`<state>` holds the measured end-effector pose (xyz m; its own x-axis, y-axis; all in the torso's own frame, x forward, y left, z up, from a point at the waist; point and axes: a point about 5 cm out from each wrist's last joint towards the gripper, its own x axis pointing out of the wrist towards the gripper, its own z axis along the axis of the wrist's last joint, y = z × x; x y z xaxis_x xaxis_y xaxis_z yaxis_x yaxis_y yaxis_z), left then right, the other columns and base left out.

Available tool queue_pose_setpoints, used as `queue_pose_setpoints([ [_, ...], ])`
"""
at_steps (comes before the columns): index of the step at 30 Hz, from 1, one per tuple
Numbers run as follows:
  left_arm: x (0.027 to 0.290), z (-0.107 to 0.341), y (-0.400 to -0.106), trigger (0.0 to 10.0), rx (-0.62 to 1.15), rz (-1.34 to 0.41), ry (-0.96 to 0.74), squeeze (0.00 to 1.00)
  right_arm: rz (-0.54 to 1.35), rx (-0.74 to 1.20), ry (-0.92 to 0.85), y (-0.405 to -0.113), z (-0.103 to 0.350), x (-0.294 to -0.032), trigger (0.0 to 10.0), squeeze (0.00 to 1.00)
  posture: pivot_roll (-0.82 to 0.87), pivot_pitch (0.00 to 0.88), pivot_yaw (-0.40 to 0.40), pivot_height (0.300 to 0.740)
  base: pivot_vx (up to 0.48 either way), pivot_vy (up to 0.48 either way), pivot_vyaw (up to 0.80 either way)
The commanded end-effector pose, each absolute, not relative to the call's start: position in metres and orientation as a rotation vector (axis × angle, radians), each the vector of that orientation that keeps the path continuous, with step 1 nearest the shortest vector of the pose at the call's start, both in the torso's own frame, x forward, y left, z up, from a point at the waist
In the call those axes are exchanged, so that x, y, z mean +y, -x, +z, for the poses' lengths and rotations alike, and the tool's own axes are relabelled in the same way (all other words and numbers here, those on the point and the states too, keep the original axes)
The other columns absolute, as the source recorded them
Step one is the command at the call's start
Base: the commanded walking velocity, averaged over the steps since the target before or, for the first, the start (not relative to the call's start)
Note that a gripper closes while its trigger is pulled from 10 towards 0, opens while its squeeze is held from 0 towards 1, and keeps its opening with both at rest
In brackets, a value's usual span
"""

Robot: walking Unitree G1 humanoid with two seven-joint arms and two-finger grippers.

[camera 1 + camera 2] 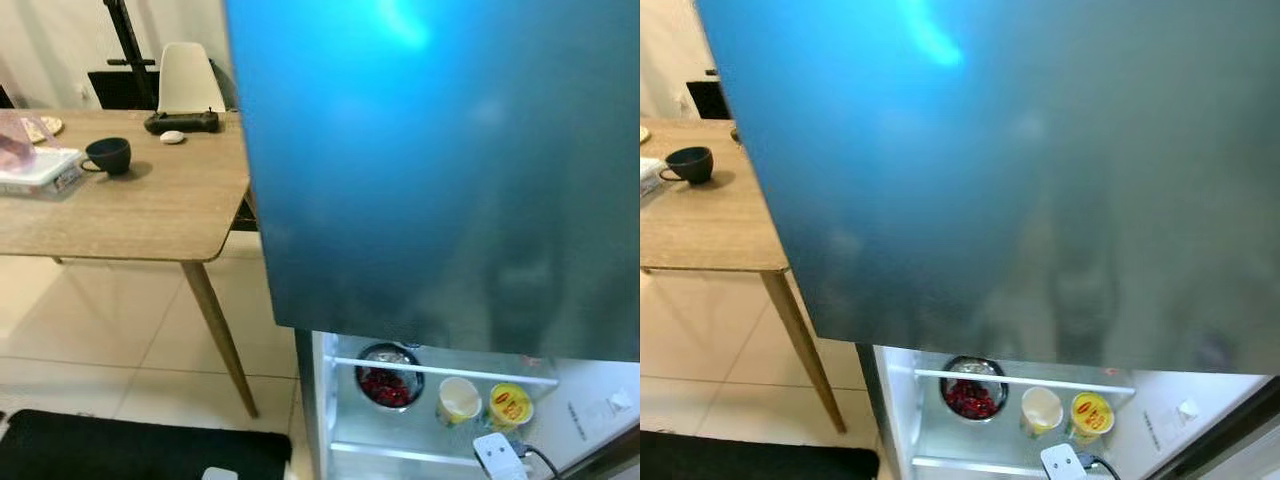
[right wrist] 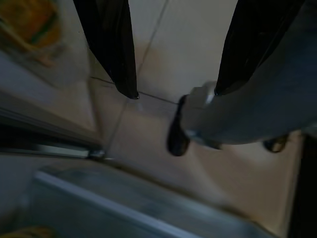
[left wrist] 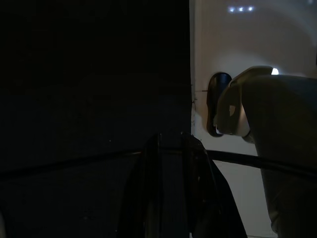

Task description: Restocking fridge

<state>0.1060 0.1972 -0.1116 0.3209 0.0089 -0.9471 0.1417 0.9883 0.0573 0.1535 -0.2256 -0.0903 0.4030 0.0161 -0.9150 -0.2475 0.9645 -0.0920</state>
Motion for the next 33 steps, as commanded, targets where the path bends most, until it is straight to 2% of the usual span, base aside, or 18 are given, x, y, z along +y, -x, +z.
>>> queue_pose_setpoints([
  [1, 0.185, -0.115, -0.097, 10.0, 1.278, -0.132, -0.114, 0.0, 0.169, 1.158, 0.214, -0.15, -0.092, -0.225, 10.0, 0.0, -0.06, 0.0, -0.061, 0.74, 0.0, 0.0, 0.0],
  [33, 0.183, -0.116, -0.097, 10.0, 1.279, -0.141, -0.116, 0.0, 0.157, 1.228, 0.315, -0.139, -0.095, -0.231, 10.0, 0.0, -0.07, 0.0, -0.061, 0.74, 0.0, 0.0, 0.0],
])
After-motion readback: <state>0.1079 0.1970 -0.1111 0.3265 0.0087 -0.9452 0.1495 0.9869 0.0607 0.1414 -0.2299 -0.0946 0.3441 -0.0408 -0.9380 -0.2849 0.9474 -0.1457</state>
